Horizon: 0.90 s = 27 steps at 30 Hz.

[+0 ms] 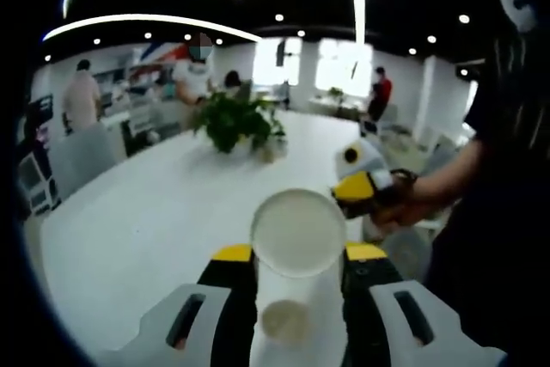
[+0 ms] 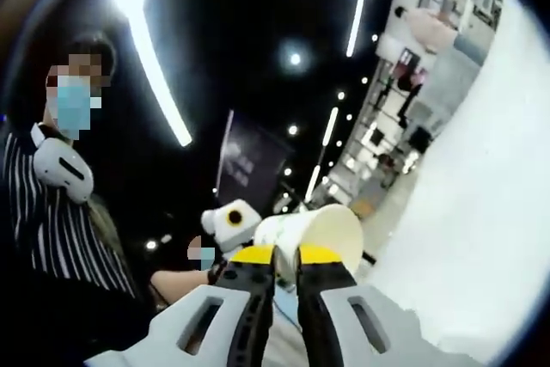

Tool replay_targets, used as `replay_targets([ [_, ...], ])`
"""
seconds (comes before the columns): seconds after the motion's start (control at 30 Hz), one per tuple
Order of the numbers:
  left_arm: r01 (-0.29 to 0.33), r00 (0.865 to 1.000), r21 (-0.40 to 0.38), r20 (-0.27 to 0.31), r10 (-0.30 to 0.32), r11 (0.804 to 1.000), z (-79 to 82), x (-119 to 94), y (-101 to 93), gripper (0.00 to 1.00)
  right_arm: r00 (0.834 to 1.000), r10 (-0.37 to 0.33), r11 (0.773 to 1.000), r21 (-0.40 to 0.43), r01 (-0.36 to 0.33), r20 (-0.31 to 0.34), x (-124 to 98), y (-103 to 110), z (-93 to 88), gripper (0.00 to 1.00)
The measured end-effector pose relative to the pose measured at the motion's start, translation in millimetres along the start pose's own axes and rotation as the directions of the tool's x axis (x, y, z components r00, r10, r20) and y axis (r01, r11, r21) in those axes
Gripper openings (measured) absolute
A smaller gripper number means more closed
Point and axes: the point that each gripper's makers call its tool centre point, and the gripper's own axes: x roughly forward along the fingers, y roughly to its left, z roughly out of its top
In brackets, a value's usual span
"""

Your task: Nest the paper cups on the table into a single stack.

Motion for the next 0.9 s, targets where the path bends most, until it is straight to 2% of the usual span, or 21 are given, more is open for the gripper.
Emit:
replay_targets([
  [0.23,-0.025,1.000,0.029,0.004,0.025,0.999,-5.9,-1.8,2.3,0.37,0.999,0.039,0.999,0.022,-0.039,-0.015,6.3,9.1,0.0,0.00],
  [0.3,-0.034,0.999,0.014,0.002,0.034,0.999,-8.5,-2.4,4.2,0.38,0.998,0.054,0.998,0.037,-0.053,-0.020,7.9,11.7,-1.2,0.00],
  [0.7,-0.088,0.995,0.001,0.039,0.088,0.996,-18.1,-13.3,6.3,0.37,0.997,0.037,0.998,0.055,-0.033,-0.070,11.8,10.1,-8.2,0.00],
  [0.9,-0.109,0.993,-0.009,0.034,0.109,0.994,-27.0,-14.9,5.1,0.38,0.995,0.030,0.998,0.055,-0.025,-0.096,13.0,9.2,-10.6,0.00],
])
